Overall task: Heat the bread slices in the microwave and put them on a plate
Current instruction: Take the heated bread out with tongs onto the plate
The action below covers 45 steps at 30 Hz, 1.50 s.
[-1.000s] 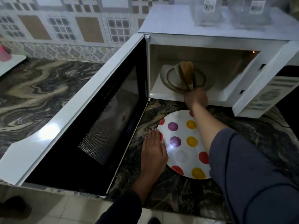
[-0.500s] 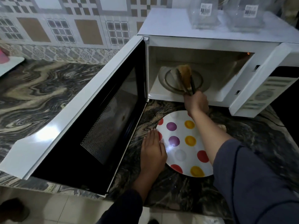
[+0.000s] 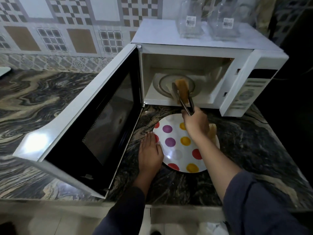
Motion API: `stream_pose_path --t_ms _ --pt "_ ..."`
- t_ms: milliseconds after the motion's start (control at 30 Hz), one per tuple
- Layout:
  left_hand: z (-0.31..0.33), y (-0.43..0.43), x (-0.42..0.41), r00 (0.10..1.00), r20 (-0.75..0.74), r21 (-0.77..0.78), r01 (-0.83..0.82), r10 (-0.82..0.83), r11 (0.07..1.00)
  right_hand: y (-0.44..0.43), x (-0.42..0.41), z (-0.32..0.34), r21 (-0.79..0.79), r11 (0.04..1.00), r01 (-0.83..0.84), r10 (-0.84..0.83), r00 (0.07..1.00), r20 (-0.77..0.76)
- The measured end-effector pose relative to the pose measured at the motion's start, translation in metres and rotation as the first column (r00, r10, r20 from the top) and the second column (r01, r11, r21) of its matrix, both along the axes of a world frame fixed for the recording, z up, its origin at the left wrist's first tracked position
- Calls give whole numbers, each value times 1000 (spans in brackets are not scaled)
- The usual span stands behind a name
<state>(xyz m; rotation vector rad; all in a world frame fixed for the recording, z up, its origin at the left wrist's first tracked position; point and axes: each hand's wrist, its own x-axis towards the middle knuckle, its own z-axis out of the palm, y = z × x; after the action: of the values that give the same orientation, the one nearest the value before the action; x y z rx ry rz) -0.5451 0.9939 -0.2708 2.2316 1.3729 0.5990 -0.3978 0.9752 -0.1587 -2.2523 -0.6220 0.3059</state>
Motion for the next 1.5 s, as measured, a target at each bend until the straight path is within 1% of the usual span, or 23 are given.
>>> stream_pose_path --t_ms 100,200,267,367,467,633,767,900,1067,1200,1300,1367,1433,1467,1500 --pt "5 0 -1 1000 9 -10 10 -9 1000 -36 -16 1 55 998 3 -4 1000 24" --pt "8 -3 -4 999 -25 -5 25 -25 1000 -74 -36 -4 70 998 7 -11 998 62" --pt "10 -8 -4 999 -38 3 15 -15 1000 -95 -48 -12 34 999 7 -9 999 47" --pt "11 -20 -5 998 -68 -9 14 -14 1000 -122 -60 -25 -63 998 -4 6 999 31" --pt "11 -30 -11 995 -86 -8 42 -43 999 -141 -69 -37 -99 995 -9 12 1000 26" --pt "12 -38 -18 993 -64 -31 92 -94 995 -155 -80 -52 -157 984 78 -70 996 55" --pt "10 -42 -25 992 -64 -29 103 -105 994 -156 -88 -57 -157 978 135 -129 991 45" --pt "9 -41 -25 993 -59 -30 101 -103 994 -154 -89 -61 -166 977 137 -131 990 49" --pt "8 -39 -26 992 -33 -46 118 -120 992 -153 -89 -62 -153 981 119 -118 993 16" --pt "5 -37 -28 993 33 -93 114 -112 989 -167 -91 -66 -127 988 86 -86 996 7" --pt "1 -41 -31 987 132 -137 113 -95 984 -192 -97 -76 -88 995 49 -46 998 30" --pt "5 -49 -32 964 251 -137 124 -87 983 -214 -105 -83 -41 998 44 -42 997 61" --pt "14 -64 -33 910 407 -146 148 -77 978 -233 -111 -90 29 999 45 -46 998 45" --pt "21 -72 -33 871 487 -197 172 -56 965 -241 -113 -92 67 997 47 -49 999 20" --pt "29 -81 -32 830 558 -294 209 -9 933 -247 -114 -95 104 993 46 -46 999 -5"
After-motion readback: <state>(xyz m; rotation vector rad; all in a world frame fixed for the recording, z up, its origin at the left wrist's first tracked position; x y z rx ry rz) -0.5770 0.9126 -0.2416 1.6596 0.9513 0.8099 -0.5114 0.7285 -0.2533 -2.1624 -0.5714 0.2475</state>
